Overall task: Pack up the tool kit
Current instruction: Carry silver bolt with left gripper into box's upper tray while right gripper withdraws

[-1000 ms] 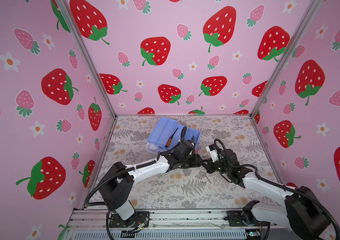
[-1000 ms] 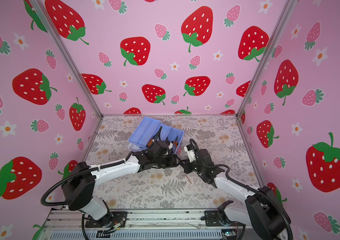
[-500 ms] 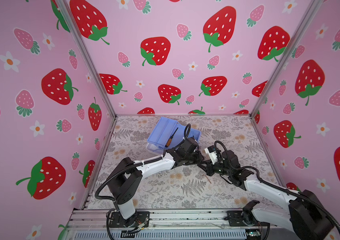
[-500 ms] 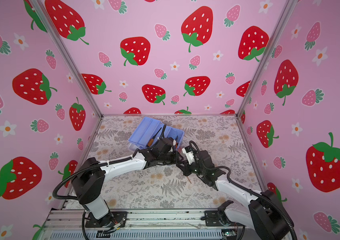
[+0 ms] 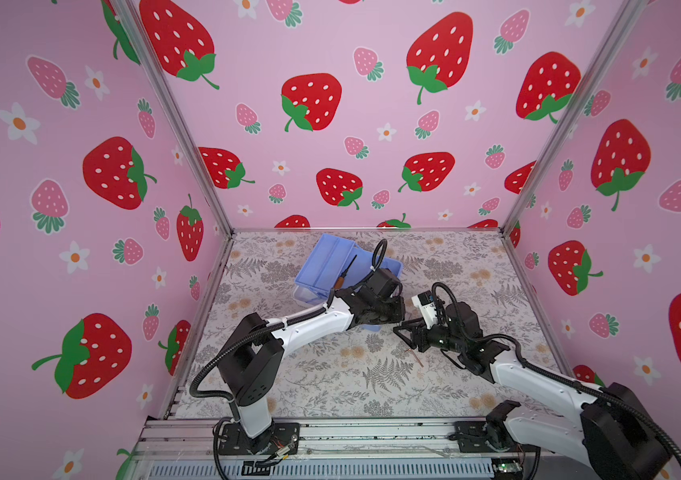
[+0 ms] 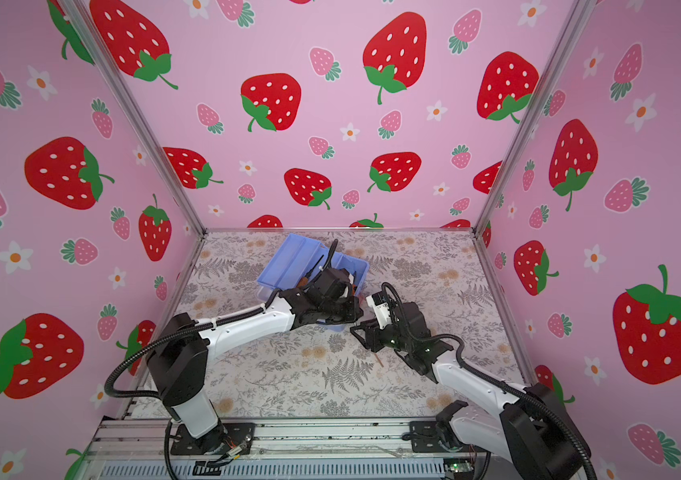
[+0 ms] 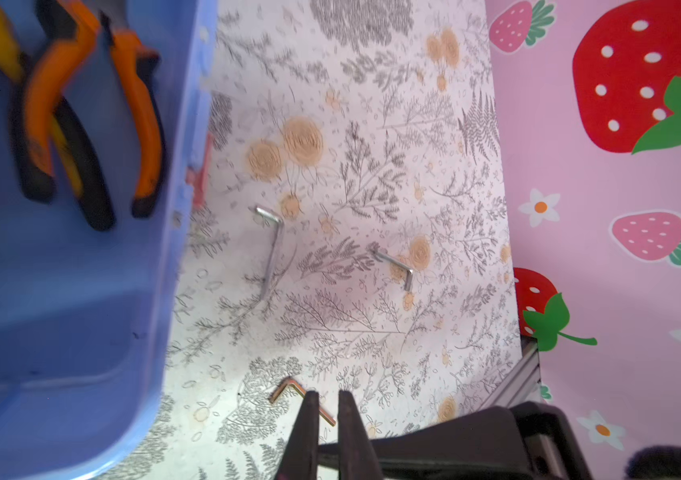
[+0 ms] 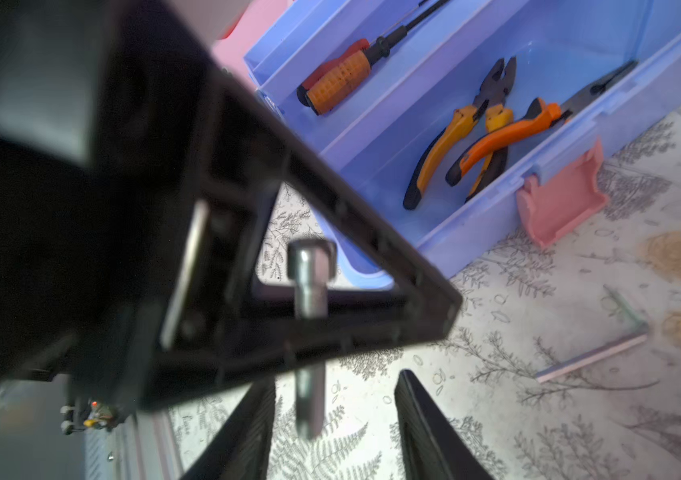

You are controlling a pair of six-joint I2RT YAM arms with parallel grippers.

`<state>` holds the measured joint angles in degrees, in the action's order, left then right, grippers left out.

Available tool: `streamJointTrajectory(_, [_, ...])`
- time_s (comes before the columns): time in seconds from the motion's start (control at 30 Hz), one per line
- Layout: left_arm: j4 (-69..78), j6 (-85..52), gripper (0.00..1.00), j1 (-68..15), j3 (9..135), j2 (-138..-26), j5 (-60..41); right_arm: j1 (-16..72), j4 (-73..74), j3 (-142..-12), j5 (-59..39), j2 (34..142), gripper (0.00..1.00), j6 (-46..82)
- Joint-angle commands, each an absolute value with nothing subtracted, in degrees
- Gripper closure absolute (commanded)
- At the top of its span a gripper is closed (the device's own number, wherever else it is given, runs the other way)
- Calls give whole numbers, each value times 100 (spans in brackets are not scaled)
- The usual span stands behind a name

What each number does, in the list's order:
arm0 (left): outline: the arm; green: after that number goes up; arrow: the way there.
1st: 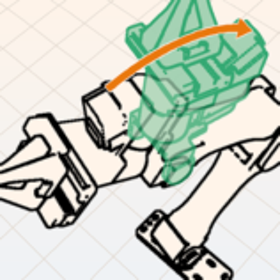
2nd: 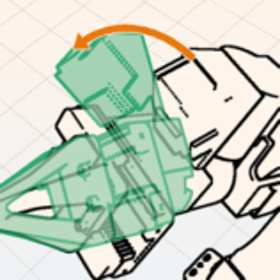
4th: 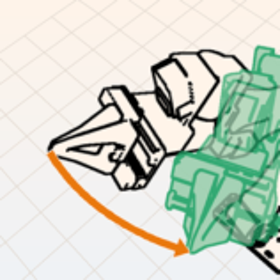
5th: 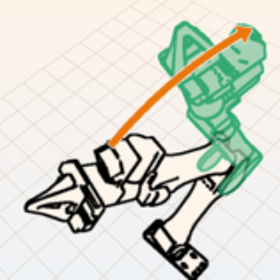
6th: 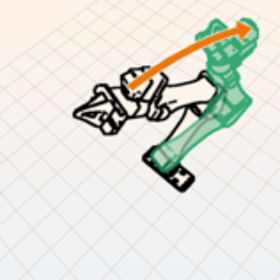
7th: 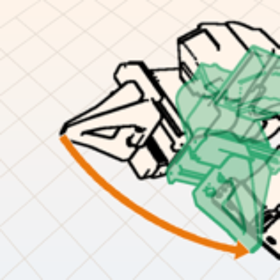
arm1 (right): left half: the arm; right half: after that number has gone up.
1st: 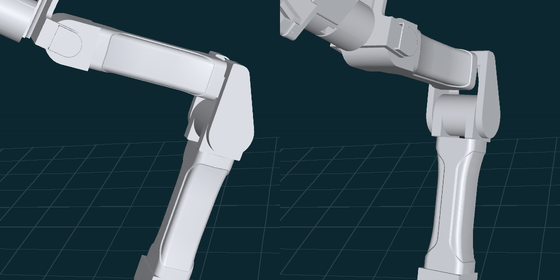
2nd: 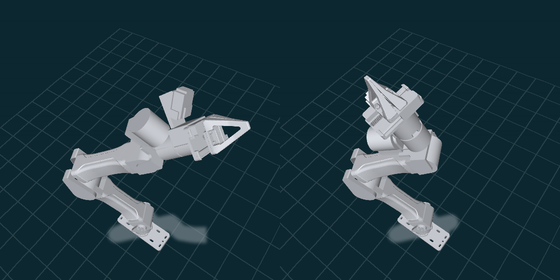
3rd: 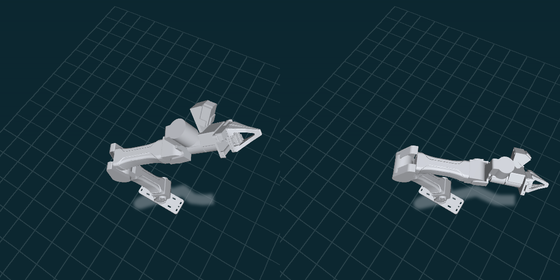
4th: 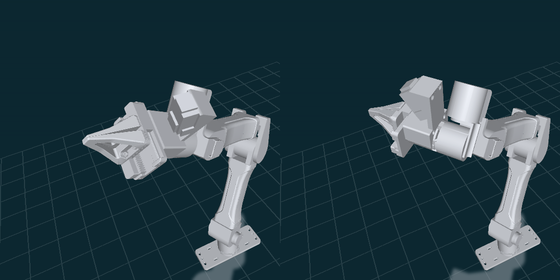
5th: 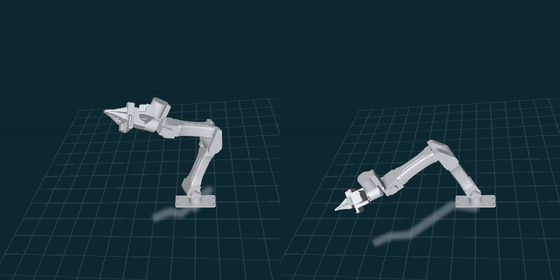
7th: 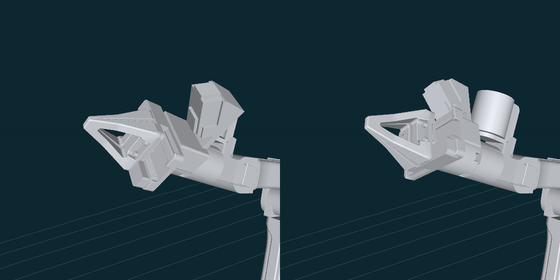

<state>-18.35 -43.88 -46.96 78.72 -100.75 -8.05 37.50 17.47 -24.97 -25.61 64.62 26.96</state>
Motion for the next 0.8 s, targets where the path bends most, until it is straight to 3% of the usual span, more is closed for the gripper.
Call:
streamJointTrajectory(0.0, [-2981, -3568, 100, -4176, 8799, -9813, -135, 3753, 1754, -2515, -2235, 6313, 44, 2606])
streamJointTrajectory(0.13, [-3513, -3132, 100, -3723, 9306, -9686, 151, 3727, 1758, -2451, -1920, 6248, 44, 2511])
streamJointTrajectory(0.27, [-4362, -2540, 100, -3515, 9979, -9868, 1153, 3687, 1758, -2500, -1599, 6283, 44, 2371])
streamJointTrajectory(0.77, [-6436, -1919, 100, -2954, 11904, -11934, 3207, 3485, 2111, -2366, -1382, 6863, 45, 2184])
